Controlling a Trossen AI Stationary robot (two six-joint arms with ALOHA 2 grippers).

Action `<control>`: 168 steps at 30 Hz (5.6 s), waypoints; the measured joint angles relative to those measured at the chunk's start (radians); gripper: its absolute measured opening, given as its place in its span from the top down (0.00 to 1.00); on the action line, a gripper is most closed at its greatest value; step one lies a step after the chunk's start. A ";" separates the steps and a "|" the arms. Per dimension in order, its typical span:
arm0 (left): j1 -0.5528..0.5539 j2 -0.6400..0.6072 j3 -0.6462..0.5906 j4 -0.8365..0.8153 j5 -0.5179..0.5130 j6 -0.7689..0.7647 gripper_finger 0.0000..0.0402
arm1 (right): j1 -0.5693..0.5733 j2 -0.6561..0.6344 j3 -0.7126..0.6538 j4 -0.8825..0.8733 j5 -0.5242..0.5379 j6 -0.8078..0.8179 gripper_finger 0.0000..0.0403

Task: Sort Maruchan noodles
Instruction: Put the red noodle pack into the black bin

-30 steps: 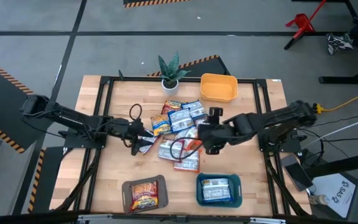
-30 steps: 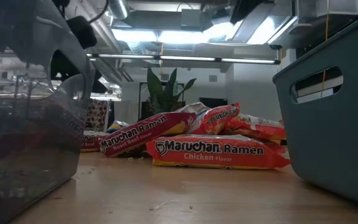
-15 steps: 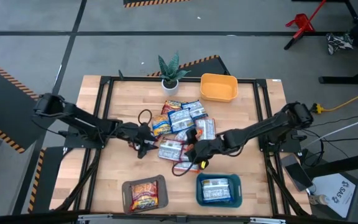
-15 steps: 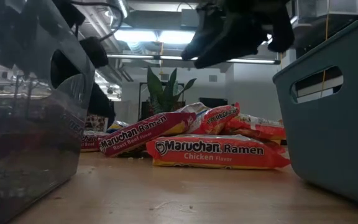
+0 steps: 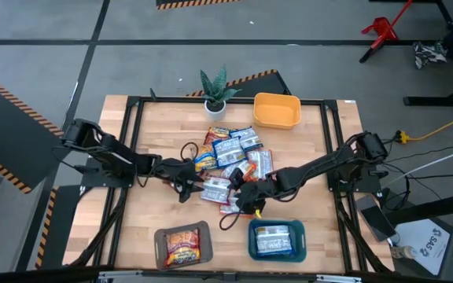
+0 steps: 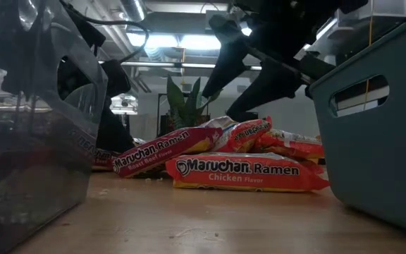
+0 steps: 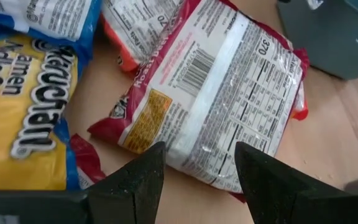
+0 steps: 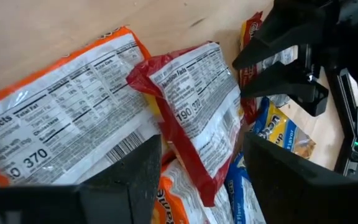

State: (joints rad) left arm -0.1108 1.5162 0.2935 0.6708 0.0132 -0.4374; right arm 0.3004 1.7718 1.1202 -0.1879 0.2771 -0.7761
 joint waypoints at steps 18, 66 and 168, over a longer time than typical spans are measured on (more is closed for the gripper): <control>-0.004 0.000 0.005 -0.089 -0.119 -0.035 0.53 | 0.000 0.039 0.001 0.087 0.055 -0.015 0.48; -0.023 0.067 0.006 0.101 0.060 -0.022 1.00 | 0.000 0.083 0.001 0.120 -0.007 -0.067 0.48; -0.147 0.216 -0.072 0.338 -0.262 0.053 1.00 | -0.022 0.195 0.079 0.218 0.147 -0.284 0.48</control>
State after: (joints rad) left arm -0.2577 1.7326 0.2218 1.0084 -0.2489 -0.3847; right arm 0.2779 1.9663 1.1987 0.0300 0.4238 -1.0596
